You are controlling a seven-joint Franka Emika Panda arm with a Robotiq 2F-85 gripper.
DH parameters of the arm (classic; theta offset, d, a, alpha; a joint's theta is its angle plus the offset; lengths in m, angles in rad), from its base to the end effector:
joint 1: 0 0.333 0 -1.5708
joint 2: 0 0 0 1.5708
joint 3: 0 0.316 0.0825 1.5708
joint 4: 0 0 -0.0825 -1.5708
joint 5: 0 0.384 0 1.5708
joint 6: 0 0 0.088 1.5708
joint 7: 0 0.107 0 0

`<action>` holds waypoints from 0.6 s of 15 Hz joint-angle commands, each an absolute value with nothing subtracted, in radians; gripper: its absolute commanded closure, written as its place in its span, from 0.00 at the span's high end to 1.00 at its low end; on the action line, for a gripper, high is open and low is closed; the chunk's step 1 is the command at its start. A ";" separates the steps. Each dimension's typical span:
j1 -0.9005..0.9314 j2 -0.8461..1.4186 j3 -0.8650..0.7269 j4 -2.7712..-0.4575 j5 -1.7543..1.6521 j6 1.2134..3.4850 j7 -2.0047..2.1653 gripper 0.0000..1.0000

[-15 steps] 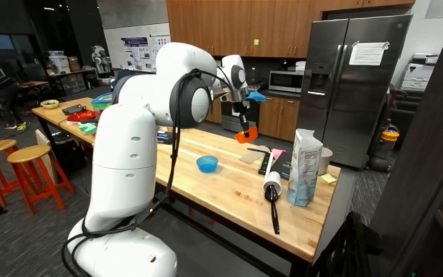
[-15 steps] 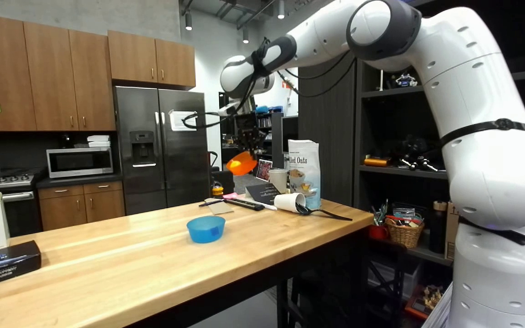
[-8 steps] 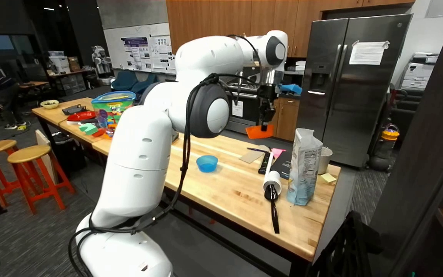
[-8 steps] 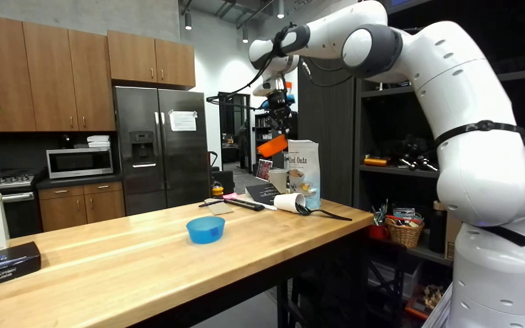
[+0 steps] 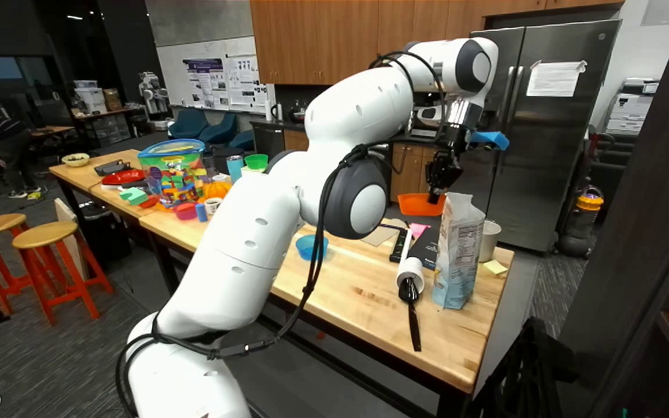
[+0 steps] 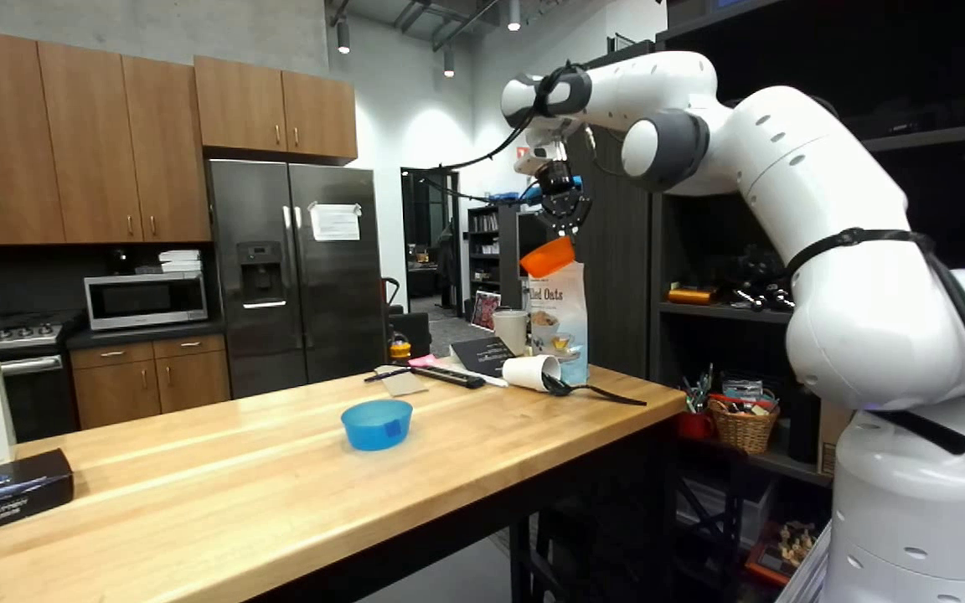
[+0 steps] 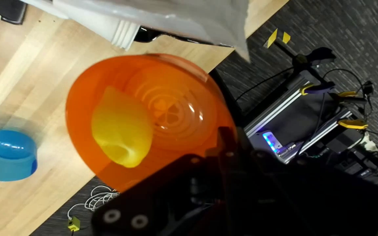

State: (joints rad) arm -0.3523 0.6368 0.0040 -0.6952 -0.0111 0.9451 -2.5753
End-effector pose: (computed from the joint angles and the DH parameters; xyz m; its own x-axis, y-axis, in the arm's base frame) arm 0.6091 -0.2239 0.5767 -0.5479 0.7754 0.3139 0.7566 0.6194 -0.2095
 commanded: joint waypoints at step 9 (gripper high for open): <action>-0.640 0.805 0.538 -0.520 -0.276 0.909 -2.604 0.01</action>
State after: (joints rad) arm -0.5856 0.7720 0.4118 -0.5571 -0.2193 0.9090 -2.6035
